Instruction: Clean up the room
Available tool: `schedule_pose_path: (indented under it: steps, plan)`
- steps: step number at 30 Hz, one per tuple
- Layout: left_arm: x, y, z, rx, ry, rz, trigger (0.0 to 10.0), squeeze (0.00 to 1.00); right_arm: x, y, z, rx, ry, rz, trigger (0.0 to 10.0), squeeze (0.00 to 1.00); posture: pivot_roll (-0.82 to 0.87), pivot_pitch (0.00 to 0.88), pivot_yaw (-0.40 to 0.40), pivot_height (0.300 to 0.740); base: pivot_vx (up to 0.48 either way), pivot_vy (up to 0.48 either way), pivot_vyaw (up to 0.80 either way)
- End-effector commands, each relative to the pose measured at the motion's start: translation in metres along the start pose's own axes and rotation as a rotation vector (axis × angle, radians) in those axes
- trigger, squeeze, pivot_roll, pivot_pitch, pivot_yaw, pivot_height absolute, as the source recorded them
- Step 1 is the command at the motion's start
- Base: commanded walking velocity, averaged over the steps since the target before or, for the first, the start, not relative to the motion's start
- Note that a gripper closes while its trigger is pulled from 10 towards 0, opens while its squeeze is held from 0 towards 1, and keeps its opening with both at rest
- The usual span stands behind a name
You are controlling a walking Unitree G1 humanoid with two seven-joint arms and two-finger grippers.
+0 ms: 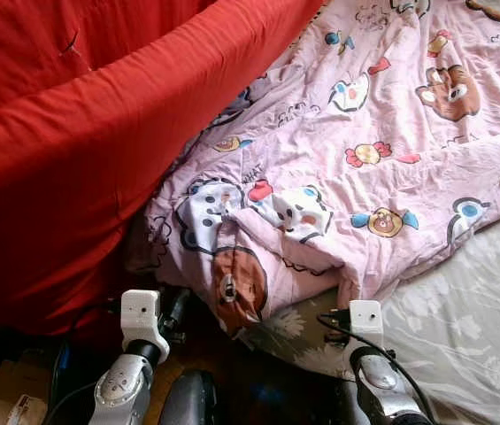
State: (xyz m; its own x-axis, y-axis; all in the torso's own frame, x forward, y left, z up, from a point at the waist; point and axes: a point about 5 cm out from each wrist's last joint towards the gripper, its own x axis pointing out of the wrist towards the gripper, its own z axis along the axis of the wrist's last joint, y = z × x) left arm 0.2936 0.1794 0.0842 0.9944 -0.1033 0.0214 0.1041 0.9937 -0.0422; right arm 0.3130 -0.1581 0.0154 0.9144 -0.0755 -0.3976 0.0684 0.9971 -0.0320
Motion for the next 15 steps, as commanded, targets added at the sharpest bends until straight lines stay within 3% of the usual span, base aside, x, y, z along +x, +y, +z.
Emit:
schedule_pose_path:
  steps: [1,11,15]
  plan:
    - [-0.006,0.002,-0.013,-0.009,0.044,0.012,10.0,0.00,-0.007,-0.004,-0.017,0.029,0.031,-0.016,0.0,0.00,0.03,0.376,0.043,0.633,0.000,0.000,0.00]
    - [0.003,0.000,-0.016,-0.013,0.052,0.011,10.0,0.00,-0.012,-0.025,-0.008,0.078,-0.131,-0.083,0.0,0.00,-0.01,0.306,0.037,0.633,0.000,0.000,0.00]
    - [0.003,0.003,-0.022,-0.007,0.072,0.019,10.0,0.00,-0.017,-0.030,-0.006,0.036,-0.188,-0.093,0.0,0.00,-0.01,0.281,0.035,0.633,0.000,0.000,0.00]
